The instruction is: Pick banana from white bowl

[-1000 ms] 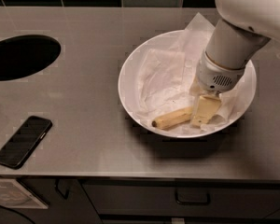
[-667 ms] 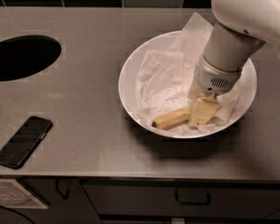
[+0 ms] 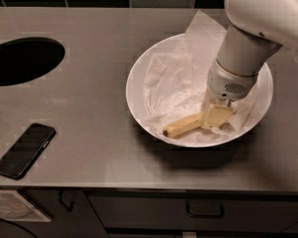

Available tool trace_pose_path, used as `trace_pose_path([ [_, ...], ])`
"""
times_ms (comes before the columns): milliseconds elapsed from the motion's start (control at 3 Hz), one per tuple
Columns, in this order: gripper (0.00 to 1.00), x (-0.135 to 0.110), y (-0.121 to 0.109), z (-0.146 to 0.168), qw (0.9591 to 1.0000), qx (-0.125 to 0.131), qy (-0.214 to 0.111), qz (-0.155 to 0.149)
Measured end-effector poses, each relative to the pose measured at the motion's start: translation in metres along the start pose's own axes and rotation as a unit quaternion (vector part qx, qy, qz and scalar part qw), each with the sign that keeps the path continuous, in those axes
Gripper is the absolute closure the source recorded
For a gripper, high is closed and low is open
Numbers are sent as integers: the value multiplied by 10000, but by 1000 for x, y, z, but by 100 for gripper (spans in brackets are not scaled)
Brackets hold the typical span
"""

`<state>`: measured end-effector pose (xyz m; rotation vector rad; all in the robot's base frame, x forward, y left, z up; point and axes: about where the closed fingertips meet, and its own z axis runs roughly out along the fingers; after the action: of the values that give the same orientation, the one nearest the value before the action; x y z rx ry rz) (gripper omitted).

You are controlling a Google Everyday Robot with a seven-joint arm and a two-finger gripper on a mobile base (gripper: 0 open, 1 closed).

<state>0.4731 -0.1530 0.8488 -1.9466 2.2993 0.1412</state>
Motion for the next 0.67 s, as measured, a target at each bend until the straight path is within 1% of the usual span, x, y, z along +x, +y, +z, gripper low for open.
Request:
trace_pose_path([
  [333,99,0,0,-1,10000,16,-10,-1],
  [667,100,-4,4,-23,9986,375,-329,-155],
])
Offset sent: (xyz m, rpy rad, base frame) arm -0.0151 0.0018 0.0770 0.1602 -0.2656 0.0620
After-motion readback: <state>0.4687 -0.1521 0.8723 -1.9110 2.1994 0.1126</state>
